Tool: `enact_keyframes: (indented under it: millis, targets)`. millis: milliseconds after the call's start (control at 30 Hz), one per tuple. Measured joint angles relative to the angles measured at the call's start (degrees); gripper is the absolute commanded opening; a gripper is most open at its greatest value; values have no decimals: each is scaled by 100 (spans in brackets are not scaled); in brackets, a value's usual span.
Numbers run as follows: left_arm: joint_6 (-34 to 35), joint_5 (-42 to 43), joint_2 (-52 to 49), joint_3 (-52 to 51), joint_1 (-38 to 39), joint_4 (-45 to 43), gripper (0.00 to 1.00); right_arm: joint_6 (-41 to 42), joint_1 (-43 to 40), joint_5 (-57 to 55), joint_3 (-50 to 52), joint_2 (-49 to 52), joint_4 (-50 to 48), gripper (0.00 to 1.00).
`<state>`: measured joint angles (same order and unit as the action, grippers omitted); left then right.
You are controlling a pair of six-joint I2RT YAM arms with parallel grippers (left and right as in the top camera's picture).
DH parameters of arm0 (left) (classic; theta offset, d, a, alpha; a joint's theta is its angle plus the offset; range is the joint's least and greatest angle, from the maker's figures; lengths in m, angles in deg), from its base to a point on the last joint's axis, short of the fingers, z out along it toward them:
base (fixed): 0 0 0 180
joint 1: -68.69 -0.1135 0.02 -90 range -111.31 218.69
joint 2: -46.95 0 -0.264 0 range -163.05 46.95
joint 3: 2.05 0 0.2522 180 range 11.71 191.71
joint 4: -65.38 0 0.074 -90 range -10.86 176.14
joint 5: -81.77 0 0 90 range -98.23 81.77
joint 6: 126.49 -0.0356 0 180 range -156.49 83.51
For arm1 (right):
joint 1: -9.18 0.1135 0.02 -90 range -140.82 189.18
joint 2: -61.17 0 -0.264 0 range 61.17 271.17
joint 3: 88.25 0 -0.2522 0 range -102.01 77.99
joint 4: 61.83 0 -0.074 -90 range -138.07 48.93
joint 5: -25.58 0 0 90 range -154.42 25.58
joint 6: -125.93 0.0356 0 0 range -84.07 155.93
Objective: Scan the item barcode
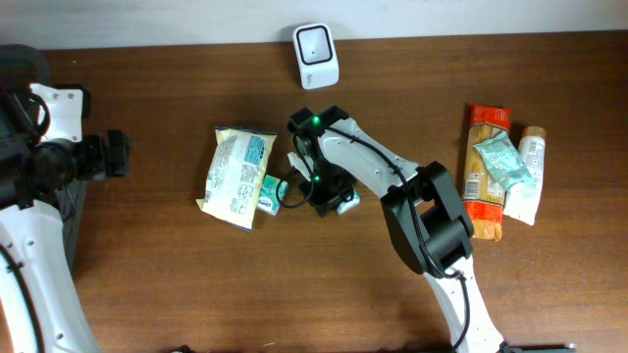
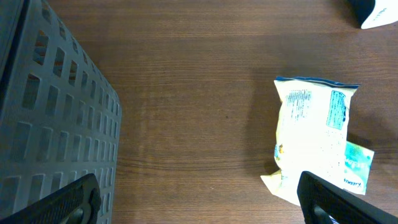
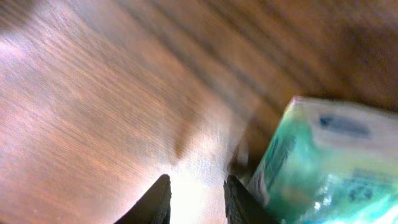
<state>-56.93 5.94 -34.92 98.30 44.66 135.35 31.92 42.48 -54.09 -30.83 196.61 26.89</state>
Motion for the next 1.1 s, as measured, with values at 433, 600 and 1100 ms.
enact_keyframes:
  millis: [433,600,1100]
  targets:
    - [2,0,0,0,0,-2,99,409,-221,-684,7,0,107,30]
    - [0,0,0,0,0,0,99,208,-332,337,-544,-133,284,35]
    - [2,0,0,0,0,17,99,1102,-1858,625,-127,-2662,769,65]
